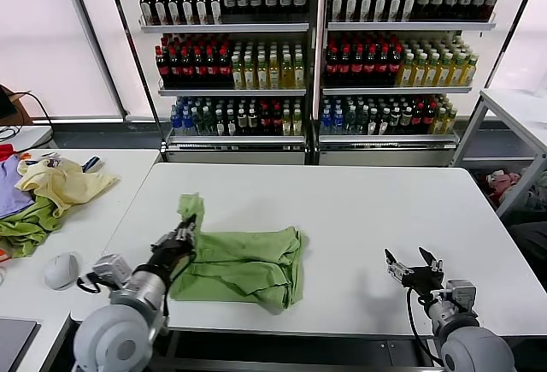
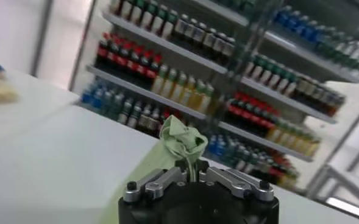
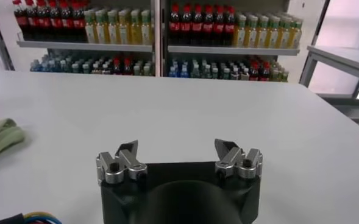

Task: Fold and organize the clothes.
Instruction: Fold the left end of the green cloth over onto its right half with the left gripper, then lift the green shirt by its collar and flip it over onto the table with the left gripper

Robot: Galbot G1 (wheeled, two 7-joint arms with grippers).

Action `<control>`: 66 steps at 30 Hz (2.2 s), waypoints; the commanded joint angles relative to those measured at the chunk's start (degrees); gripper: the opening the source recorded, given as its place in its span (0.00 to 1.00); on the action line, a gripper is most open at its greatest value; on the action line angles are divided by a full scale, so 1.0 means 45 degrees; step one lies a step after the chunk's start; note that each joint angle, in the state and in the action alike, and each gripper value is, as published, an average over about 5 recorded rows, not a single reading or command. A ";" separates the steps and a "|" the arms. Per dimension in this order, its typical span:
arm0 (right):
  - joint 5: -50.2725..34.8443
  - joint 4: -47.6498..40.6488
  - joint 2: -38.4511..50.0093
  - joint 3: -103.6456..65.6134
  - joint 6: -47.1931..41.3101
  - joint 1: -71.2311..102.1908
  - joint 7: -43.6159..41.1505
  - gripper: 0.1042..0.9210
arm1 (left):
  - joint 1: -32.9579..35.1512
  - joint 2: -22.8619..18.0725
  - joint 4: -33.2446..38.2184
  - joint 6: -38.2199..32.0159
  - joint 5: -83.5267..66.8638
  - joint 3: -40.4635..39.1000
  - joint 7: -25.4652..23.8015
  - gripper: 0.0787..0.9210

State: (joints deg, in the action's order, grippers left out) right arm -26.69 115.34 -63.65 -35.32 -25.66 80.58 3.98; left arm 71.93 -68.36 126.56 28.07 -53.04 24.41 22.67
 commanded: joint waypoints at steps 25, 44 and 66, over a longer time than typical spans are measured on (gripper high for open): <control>-0.0017 -0.0686 0.0007 0.0141 0.0117 -0.0523 -0.0039 0.88 | -0.0909 -0.1277 -0.1222 -0.0590 0.0279 -0.3807 -0.2400 0.53; 0.0168 -0.0534 -0.0128 0.0252 0.0171 -0.0477 -0.0026 0.88 | -0.0180 -0.0020 -0.4681 -0.1518 0.6311 -0.1031 -0.0365 0.88; 0.0203 -0.0434 -0.0171 0.0162 0.0140 -0.0465 -0.0015 0.88 | -0.0071 -0.0002 -0.4180 0.0798 0.3190 -0.1539 -0.1220 0.62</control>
State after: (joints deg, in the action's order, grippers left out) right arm -25.82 113.48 -64.43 -34.55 -25.02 78.56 3.90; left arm 71.40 -68.54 108.33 27.78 -31.26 17.00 17.62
